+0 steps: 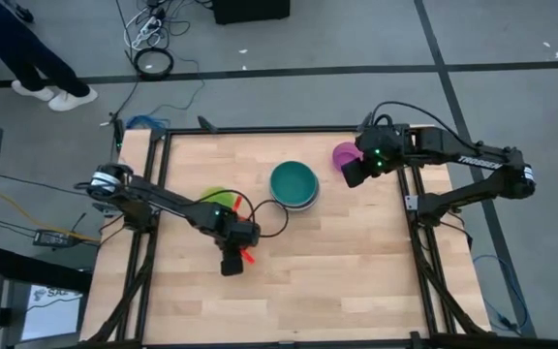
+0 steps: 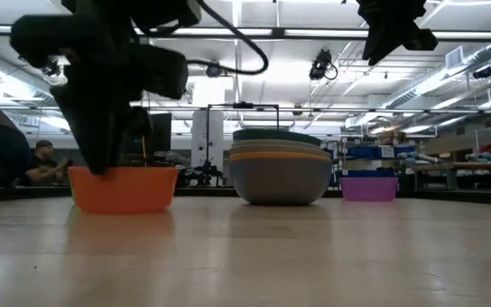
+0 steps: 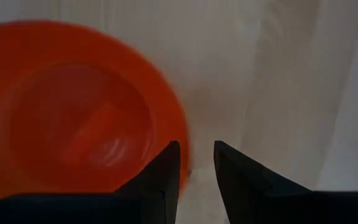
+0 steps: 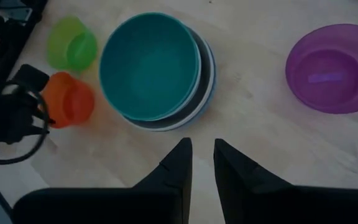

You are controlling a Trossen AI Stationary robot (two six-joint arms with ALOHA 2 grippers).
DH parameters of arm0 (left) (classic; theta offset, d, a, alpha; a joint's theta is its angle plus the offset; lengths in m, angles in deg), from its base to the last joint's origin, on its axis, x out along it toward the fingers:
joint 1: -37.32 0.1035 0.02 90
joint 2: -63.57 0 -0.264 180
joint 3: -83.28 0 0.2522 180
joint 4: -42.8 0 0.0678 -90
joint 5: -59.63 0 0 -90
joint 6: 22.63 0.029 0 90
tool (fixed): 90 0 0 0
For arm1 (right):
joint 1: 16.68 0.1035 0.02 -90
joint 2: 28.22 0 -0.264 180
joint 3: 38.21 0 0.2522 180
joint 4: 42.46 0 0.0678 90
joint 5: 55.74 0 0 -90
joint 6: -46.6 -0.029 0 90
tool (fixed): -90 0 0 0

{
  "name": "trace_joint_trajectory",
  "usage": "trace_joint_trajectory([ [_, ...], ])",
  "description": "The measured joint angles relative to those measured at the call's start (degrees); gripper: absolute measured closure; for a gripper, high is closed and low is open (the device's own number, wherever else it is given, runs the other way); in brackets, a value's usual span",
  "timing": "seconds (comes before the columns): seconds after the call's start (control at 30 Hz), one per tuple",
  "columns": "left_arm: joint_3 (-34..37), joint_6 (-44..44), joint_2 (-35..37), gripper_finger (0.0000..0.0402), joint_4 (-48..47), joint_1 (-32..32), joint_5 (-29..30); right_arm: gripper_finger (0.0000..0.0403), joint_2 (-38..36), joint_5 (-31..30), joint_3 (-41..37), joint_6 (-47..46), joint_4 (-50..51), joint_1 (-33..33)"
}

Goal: Nest bowls inside each other
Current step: Stack the orange bowl on top of the green bowl

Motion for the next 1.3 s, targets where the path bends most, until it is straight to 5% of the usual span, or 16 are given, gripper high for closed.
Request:
trace_joint_trajectory([
  [0.2,0.0,-1.3,-3.8,0.0299,1.8,0.7,-0.9,0.0347,0.0,0.0,0.0,0.2,0.0,0.0],
  [0.4,-1.6,1.1,-1.5,0.0388,1.0,0.8,-1.0,0.0347,0.0,0.0,0.0,0.3,0.1,0.0],
  [0.67,-16.9,13.4,8.2,0.0398,-7.4,0.6,10.2,0.0347,0.0,-1.3,0.0,1.4,0.8,0.0],
  [0.83,-27.2,19.8,7.7,0.0399,-7.5,6.5,18.1,0.0347,0.0,-1.8,0.0,1.4,0.5,0.0],
  [1.1,-31.2,21.5,-0.6,0.0400,-4.3,22.7,5.2,0.0347,0.0,-1.8,0.0,-1.8,0.4,0.0],
  [1.3,-34.6,20.9,-8.9,0.0400,-2.5,27.0,-6.1,0.0347,0.0,-1.9,0.0,-2.7,0.3,0.0],
])
